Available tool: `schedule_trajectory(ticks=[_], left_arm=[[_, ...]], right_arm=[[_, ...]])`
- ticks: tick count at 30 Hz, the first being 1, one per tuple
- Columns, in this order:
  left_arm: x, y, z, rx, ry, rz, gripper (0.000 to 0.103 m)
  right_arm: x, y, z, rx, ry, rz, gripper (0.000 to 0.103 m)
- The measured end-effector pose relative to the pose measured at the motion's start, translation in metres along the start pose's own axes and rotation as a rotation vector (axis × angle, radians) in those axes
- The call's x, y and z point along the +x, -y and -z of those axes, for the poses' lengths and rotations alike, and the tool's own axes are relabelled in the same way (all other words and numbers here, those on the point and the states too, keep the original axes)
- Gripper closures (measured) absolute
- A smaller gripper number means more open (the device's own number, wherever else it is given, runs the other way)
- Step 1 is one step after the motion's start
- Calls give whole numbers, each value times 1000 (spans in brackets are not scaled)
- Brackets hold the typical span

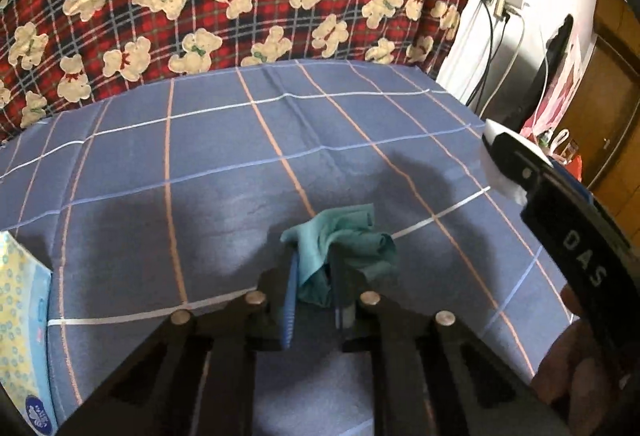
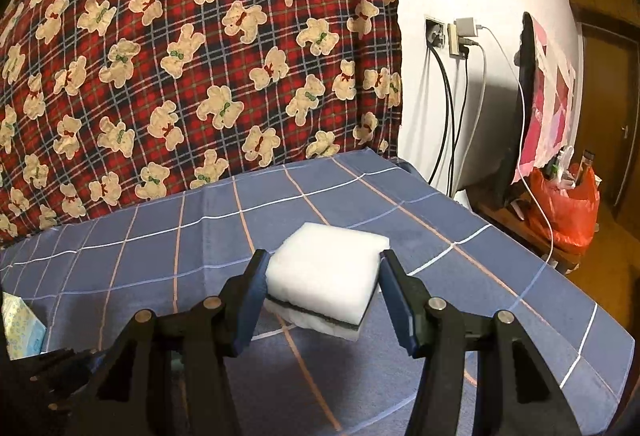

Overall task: Organize soft objects
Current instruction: 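Grasp the white-and-black sponge with the right tool while the left grasps the teal cloth, then lift and carry the teal cloth with the left tool while the right carries the white sponge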

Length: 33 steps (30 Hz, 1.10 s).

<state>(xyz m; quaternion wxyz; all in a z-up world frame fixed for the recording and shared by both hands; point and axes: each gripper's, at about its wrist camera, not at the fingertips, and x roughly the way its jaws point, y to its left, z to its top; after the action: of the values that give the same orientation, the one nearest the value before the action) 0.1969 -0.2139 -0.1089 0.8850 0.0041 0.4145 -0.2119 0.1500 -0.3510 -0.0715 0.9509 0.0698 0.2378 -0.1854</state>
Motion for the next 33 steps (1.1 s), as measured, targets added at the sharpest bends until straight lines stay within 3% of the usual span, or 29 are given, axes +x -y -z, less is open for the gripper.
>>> schedule_trajectory(ticks=[20, 33], left_arm=[[-63, -28, 20, -47, 201, -119, 91], [-93, -26, 33, -9, 320, -201, 91]], right_arm=[[-18, -30, 6, -52, 63, -243, 45], [-43, -54, 14, -126, 142, -323, 45]])
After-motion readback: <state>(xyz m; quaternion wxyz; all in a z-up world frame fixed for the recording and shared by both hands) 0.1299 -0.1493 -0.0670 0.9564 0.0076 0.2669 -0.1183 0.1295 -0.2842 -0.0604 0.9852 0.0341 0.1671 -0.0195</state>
